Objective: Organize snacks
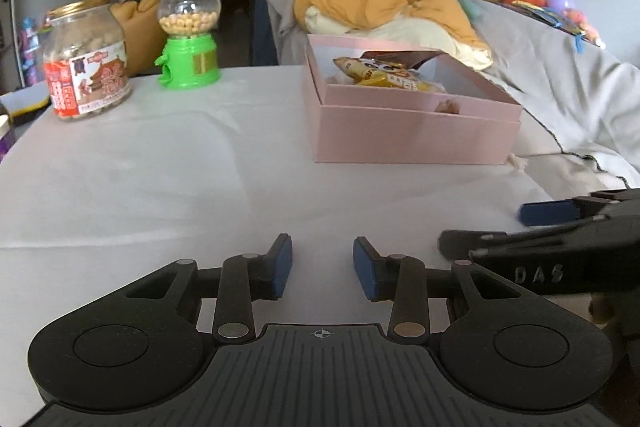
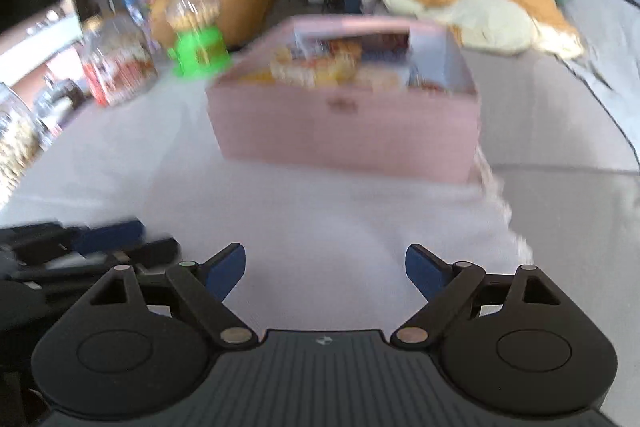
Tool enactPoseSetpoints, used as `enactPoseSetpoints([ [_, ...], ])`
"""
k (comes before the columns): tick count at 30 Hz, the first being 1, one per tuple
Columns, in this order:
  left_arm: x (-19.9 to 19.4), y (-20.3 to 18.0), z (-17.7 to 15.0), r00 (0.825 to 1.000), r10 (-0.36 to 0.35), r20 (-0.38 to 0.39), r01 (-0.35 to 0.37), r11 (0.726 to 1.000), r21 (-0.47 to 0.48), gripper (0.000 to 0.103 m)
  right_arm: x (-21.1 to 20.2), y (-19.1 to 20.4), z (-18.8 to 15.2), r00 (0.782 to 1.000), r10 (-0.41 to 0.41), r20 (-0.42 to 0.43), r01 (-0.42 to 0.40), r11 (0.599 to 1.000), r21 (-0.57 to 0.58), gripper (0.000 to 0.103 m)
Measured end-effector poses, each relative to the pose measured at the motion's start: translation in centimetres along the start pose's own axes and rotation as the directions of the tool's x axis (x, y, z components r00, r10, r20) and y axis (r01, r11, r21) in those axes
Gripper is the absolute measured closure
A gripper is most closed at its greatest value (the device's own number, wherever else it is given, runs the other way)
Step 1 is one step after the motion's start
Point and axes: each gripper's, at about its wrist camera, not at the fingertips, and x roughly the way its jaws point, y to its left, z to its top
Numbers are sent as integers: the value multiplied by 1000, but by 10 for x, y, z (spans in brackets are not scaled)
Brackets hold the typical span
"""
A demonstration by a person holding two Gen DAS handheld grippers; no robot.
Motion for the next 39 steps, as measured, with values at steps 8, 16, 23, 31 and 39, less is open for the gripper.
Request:
enactPoseSetpoints([
  [8, 2, -4, 0, 1000, 27, 13, -27, 1000, 7, 62, 3, -7, -4, 995, -98, 12, 97, 994, 49, 0],
  [16, 3, -12, 0, 998, 62, 10, -63, 996, 59, 62, 1, -4, -18, 988, -124, 95, 120, 992, 47, 0],
  [23, 3, -12, 0, 998, 63, 9, -63, 996, 60, 62, 0, -5, -18, 988, -121, 95, 117, 992, 51, 0],
  [31, 3, -12, 0, 998, 62, 9, -63, 996, 60, 62, 0, -6, -18, 988, -121, 95, 117, 992, 51, 0],
  [39, 3, -12, 0, 998, 62, 9, -62, 996, 59, 62, 0, -6, -18, 988, -121, 95, 117, 992, 51, 0],
])
